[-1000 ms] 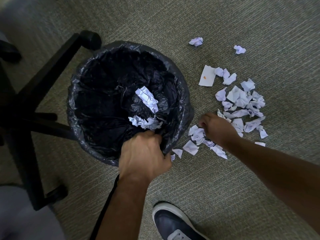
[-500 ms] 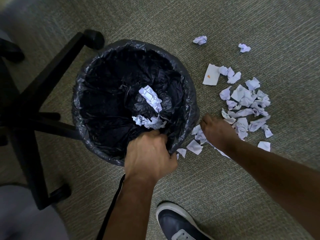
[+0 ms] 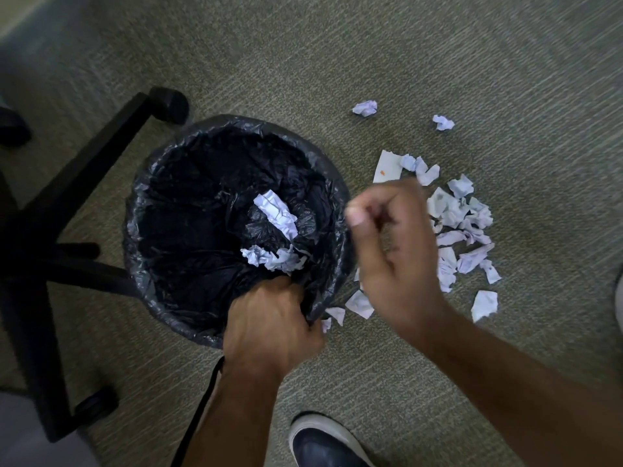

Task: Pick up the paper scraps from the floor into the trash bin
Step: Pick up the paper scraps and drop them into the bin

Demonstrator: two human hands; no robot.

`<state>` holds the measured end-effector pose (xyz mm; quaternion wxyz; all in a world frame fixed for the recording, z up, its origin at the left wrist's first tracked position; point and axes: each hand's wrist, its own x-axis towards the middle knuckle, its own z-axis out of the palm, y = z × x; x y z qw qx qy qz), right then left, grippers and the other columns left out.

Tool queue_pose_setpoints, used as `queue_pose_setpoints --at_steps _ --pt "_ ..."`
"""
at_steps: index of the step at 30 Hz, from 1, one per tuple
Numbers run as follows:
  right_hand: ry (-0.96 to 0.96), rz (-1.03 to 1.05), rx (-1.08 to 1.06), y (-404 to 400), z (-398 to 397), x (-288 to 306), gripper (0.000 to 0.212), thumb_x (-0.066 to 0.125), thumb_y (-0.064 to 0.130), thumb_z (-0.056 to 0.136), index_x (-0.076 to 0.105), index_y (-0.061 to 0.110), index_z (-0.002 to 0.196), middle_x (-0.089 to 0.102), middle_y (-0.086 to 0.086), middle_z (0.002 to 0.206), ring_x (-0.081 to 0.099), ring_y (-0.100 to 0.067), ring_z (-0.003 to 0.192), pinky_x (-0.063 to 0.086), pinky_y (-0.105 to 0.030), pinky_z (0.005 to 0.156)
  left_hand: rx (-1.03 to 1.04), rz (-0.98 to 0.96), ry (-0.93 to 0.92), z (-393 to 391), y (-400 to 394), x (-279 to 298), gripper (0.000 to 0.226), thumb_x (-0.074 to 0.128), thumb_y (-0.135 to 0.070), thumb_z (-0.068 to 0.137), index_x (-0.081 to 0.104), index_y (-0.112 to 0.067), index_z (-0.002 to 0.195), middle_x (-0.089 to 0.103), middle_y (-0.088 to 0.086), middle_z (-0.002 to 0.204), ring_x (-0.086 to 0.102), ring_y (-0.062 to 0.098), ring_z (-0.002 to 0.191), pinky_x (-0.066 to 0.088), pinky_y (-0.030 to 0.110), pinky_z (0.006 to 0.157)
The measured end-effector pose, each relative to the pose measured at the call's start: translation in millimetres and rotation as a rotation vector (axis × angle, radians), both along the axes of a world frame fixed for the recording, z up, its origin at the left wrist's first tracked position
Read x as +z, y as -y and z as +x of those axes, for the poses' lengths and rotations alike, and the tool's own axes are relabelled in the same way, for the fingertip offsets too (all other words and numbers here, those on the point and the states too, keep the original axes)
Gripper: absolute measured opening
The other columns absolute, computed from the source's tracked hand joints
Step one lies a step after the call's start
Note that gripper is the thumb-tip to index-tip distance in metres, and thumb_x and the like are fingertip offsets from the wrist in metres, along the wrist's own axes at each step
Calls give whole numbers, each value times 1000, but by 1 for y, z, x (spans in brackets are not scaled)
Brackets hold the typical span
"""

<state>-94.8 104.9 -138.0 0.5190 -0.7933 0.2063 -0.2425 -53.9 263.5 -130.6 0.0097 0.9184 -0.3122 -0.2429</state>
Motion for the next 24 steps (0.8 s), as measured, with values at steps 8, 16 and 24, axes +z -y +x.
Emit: queue_pose_setpoints --at_steps 8,16,24 --pt "-211 -513 413 -10 21 14 22 64 15 79 80 26 91 66 10 88 57 -21 89 44 -37 75 57 -143 20 -1 4 4 17 63 -31 55 51 -18 58 55 1 52 53 32 41 39 26 41" --pt "-87 71 -112 42 29 -13 23 68 30 95 57 15 80 50 2 70 43 -11 60 38 -25 54 11 13 13 1 0 0 39 38 -53 60 58 -20 68 58 -7 70 61 24 64 30 25 51" --pt "-848 227 -220 119 26 -144 24 70 31 87 78 8 87 75 -15 81 72 -30 83 58 -44 82 22 -36 -34 0 -1 0 25 43 -49 62 39 -24 60 50 -8 62 55 22 54 31 23 48"
